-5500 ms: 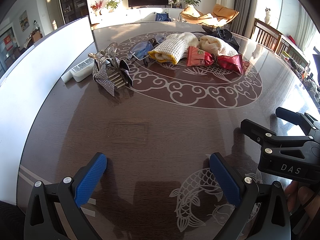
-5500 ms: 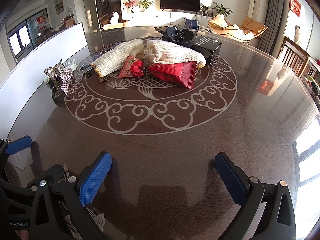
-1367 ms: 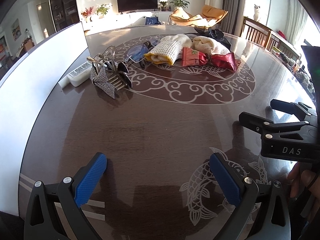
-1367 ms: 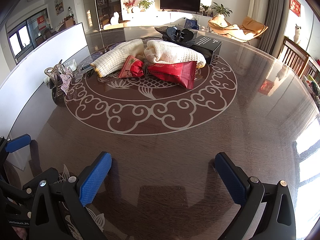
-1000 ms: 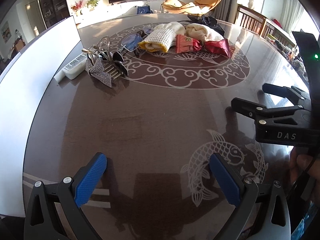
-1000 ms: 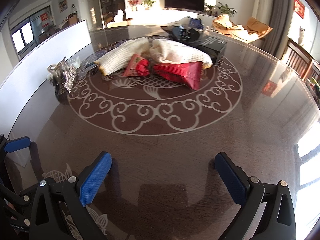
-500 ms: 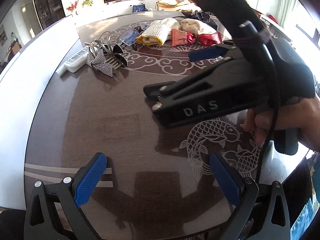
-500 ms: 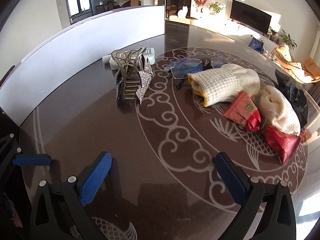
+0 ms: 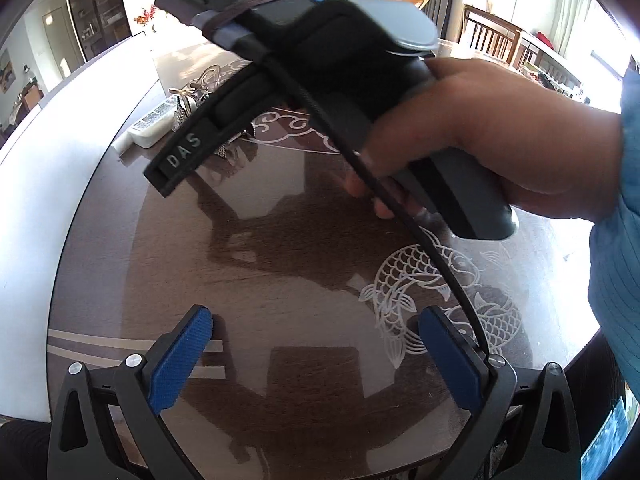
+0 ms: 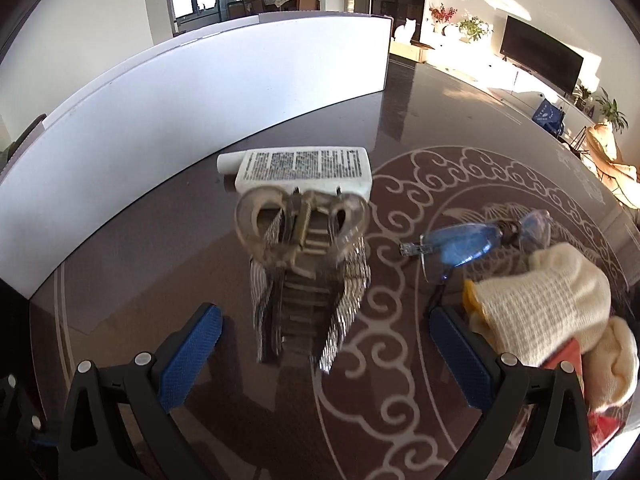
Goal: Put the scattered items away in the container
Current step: 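Move the right tool to the rhinestone hair clip and close on it, then lift the hair clip with the right tool while the left tool grasps the white lotion bottle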
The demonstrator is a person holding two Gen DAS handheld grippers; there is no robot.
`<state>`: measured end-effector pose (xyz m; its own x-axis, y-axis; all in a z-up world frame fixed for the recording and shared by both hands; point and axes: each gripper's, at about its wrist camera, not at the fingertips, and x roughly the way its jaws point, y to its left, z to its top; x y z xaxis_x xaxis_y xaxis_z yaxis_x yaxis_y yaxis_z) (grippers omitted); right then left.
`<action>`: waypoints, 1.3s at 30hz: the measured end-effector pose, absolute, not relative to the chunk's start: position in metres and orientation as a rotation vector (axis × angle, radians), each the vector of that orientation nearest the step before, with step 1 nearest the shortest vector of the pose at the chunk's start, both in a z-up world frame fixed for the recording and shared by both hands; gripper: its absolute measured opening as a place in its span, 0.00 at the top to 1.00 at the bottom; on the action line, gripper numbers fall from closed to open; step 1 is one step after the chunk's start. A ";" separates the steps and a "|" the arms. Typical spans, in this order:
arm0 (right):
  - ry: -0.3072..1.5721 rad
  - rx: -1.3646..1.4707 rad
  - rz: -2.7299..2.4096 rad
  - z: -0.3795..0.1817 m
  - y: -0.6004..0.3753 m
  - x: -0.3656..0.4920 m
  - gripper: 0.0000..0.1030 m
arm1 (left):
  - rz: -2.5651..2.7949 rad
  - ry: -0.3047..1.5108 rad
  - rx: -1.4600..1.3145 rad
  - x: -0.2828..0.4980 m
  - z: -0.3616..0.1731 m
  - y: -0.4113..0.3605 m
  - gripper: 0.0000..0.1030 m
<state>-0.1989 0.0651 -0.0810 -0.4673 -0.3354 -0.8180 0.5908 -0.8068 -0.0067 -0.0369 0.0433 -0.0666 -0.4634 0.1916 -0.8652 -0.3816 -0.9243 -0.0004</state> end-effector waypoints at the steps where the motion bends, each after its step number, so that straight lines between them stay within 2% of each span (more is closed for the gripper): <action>1: 0.390 1.177 -2.274 -0.081 0.060 -0.206 0.00 | 2.418 0.276 -1.386 -0.037 -0.067 0.043 0.00; 7: 0.393 1.182 -2.262 -0.083 0.050 -0.224 0.03 | 2.436 0.273 -1.323 -0.039 -0.068 0.042 0.00; 11: 0.358 1.163 -2.318 -0.077 0.072 -0.211 0.45 | 2.418 0.286 -1.320 -0.044 -0.068 0.038 0.00; 15: 0.353 1.167 -2.331 -0.076 0.119 -0.179 0.45 | 2.441 0.260 -1.403 -0.060 -0.065 0.024 0.00; 18: 0.330 1.173 -2.360 -0.075 0.164 -0.144 0.44 | 2.447 0.258 -1.340 -0.080 -0.049 0.018 0.00; 22: 0.284 1.170 -2.408 -0.076 0.213 -0.097 0.44 | 2.444 0.538 -1.225 -0.121 -0.031 0.024 0.00; 24: 0.283 1.173 -2.420 -0.076 0.222 -0.087 0.44 | 2.441 0.595 -1.215 -0.155 -0.031 0.025 0.00; 30: 0.287 1.176 -2.429 -0.072 0.221 -0.083 0.44 | 2.407 0.614 -1.285 -0.214 -0.040 0.018 0.00; 39: 0.278 1.176 -2.424 -0.075 0.219 -0.084 0.43 | 2.336 0.521 -1.298 -0.270 -0.055 0.027 0.00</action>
<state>-0.0844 0.2190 -0.0745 -0.5481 -0.2902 -0.7844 0.4601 -0.8878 0.0069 -0.2705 0.0275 -0.0555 -0.4788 0.1740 -0.8605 -0.5233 -0.8436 0.1206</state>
